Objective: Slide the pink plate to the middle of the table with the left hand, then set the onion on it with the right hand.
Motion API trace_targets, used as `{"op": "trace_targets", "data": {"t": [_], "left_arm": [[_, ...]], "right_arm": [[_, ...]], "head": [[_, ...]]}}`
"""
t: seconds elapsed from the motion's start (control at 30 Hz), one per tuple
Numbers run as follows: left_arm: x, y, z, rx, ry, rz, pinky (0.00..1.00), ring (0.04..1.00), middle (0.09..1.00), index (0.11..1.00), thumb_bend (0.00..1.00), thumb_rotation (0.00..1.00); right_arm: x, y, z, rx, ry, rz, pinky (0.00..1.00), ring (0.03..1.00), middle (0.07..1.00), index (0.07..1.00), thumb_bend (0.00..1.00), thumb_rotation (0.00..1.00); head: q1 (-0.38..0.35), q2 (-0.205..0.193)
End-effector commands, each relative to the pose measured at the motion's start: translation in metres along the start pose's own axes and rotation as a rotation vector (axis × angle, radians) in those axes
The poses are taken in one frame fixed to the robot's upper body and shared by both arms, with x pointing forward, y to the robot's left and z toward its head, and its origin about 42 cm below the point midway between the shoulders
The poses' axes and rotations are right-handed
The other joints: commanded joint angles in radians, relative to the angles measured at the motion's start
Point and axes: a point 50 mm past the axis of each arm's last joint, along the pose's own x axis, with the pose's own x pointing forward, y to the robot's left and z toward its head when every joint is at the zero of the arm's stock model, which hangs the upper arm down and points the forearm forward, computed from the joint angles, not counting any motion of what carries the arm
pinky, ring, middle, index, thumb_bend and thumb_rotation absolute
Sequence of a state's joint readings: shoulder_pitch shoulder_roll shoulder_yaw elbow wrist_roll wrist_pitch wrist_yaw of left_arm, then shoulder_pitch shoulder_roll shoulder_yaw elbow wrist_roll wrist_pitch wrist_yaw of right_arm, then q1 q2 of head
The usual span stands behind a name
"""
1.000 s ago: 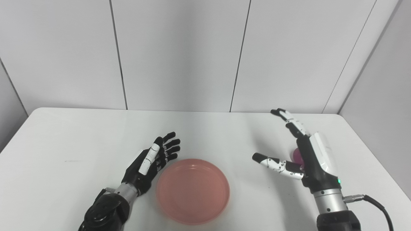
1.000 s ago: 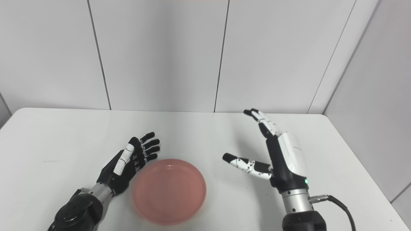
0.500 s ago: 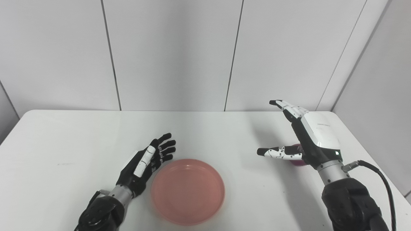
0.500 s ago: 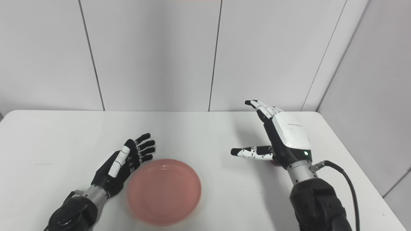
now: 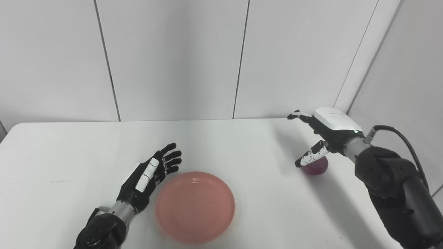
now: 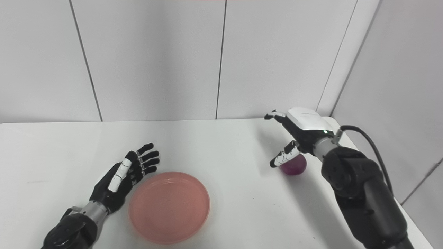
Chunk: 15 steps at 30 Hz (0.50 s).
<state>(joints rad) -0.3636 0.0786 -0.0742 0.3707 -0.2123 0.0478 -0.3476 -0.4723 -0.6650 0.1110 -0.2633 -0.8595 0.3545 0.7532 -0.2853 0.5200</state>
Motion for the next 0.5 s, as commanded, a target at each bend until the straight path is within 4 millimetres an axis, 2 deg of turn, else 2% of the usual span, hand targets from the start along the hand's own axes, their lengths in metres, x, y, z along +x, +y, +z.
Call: {"op": "trace_targets", "data": {"t": [0.0, 0.47], "left_arm": [[-0.018, 0.007, -0.034, -0.033, 0.149, 0.038, 0.87, 0.867, 0.87, 0.876, 0.79, 0.84], [-0.018, 0.009, -0.039, -0.037, 0.154, 0.035, 0.88, 0.864, 0.871, 0.878, 0.77, 0.85]], "right_arm": [[0.006, -0.025, -0.004, -0.043, 0.043, -0.005, 0.64, 0.868, 0.924, 0.868, 1.0, 0.16], [0.031, -0.026, -0.017, -0.018, 0.094, 0.169, 0.64, 0.853, 0.914, 0.868, 1.0, 0.16]], "head": [[0.001, 0.001], [-0.004, 0.001]]}}
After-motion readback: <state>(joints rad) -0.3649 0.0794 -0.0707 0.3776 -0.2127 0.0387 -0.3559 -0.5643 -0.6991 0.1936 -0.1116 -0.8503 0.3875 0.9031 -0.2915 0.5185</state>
